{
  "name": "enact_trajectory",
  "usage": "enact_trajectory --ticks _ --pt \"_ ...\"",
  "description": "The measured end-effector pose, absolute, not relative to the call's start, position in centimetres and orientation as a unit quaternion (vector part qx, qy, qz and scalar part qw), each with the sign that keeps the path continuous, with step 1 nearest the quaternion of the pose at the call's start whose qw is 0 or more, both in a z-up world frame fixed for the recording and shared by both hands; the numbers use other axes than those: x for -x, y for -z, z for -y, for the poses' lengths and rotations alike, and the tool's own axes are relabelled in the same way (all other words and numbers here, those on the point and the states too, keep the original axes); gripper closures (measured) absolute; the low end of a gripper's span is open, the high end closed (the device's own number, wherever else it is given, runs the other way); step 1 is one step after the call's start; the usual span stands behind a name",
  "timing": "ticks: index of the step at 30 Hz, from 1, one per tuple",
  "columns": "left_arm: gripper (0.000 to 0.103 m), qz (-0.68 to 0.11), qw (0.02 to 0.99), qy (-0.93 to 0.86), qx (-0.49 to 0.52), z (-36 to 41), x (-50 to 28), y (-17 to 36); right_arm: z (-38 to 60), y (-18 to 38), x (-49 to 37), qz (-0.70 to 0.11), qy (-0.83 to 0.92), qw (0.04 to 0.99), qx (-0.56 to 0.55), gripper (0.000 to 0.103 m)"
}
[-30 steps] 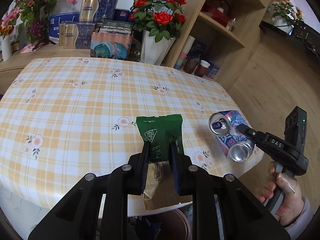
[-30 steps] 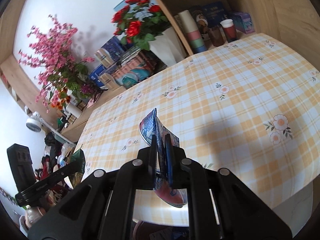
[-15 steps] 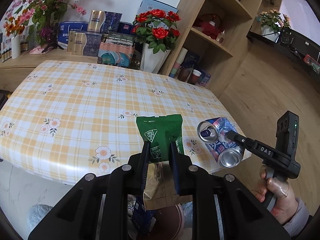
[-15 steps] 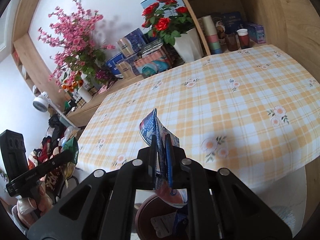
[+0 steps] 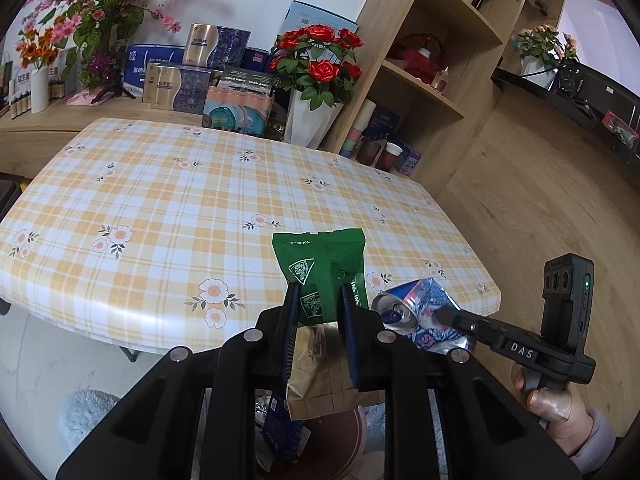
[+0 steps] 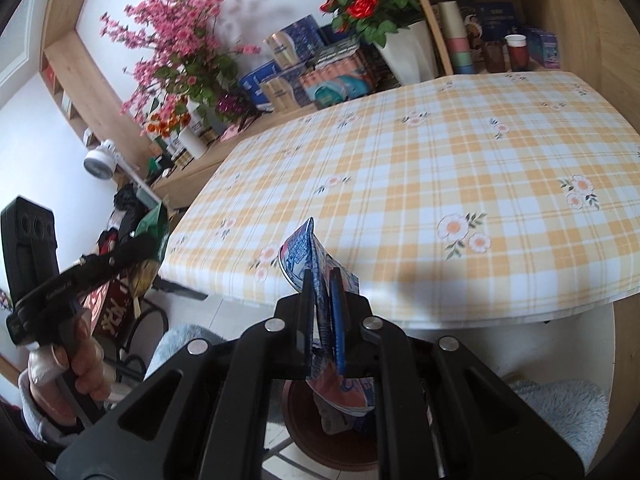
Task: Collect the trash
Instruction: 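Carry the green packet and the crushed can over the brown bin with both tools, then open the right tool to drop the can while the left tool drops the packet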
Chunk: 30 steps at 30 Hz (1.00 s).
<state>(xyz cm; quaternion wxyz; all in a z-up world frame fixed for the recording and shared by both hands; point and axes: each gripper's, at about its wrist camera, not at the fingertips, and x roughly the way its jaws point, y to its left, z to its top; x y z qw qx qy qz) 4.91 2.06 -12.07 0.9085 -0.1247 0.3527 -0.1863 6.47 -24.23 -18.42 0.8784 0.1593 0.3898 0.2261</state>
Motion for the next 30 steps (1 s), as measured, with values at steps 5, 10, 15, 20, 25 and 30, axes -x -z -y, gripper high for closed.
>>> enact_trajectory --ticks 5,10,15,20,25,30 --pt "0.083 -0.352 0.910 0.181 0.125 -2.5 -4.5 12.1 23.1 19.3 -6.3 -0.409 -0.240 0.867 -0.152 0.091" --pt "0.083 -0.356 0.909 0.176 0.129 -3.0 -4.2 12.6 22.0 20.5 -6.1 -0.430 -0.249 0.856 -0.141 0.091" --pt "0.083 -0.362 0.907 0.172 0.131 -3.3 -4.1 13.3 21.0 21.6 -6.2 -0.452 -0.265 0.840 -0.142 0.091" --pt "0.083 -0.363 0.906 0.172 0.131 -3.3 -4.1 13.7 20.3 22.1 -6.2 -0.459 -0.275 0.832 -0.144 0.073" --pt "0.083 -0.365 0.906 0.172 0.127 -3.0 -4.1 14.0 21.0 21.3 -6.2 -0.434 -0.241 0.859 -0.127 0.042" --pt "0.083 -0.374 0.902 0.178 0.123 -2.3 -4.1 14.8 22.9 19.5 -6.2 -0.381 -0.173 0.902 -0.108 0.009"
